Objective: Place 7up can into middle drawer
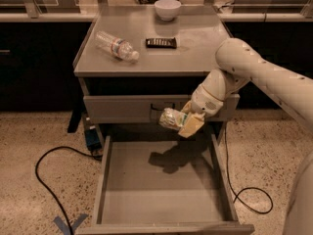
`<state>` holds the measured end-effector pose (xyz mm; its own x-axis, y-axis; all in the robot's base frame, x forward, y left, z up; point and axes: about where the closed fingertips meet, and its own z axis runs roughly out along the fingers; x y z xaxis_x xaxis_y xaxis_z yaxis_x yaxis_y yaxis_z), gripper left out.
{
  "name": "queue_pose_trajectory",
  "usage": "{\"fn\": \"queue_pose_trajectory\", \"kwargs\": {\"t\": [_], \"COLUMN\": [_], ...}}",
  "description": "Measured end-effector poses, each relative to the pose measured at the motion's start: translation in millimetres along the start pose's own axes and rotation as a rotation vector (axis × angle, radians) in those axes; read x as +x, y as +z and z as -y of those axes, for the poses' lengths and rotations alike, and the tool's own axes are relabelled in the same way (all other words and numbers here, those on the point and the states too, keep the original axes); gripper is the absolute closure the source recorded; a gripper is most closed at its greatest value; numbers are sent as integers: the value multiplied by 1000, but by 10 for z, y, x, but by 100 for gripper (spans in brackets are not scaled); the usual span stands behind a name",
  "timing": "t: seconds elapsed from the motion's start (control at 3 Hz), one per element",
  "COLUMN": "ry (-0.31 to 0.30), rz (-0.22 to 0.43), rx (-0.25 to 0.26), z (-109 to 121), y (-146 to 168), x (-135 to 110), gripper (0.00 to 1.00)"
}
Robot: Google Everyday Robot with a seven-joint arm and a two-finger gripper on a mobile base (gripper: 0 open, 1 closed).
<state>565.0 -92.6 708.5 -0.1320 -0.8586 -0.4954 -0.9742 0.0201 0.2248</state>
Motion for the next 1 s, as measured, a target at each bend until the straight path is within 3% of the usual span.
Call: {"fn": "queue_pose_trajectory", "kwargs": {"t": [0.33,0.67,1.0], "ry": [-60,-54,-32], "rz": [-60,-165,-218], "rx": [78,131,114], "z": [-171,-266,-278], "y": [98,423,720], "x": [167,536,922], "gripper": [100,100,100]}}
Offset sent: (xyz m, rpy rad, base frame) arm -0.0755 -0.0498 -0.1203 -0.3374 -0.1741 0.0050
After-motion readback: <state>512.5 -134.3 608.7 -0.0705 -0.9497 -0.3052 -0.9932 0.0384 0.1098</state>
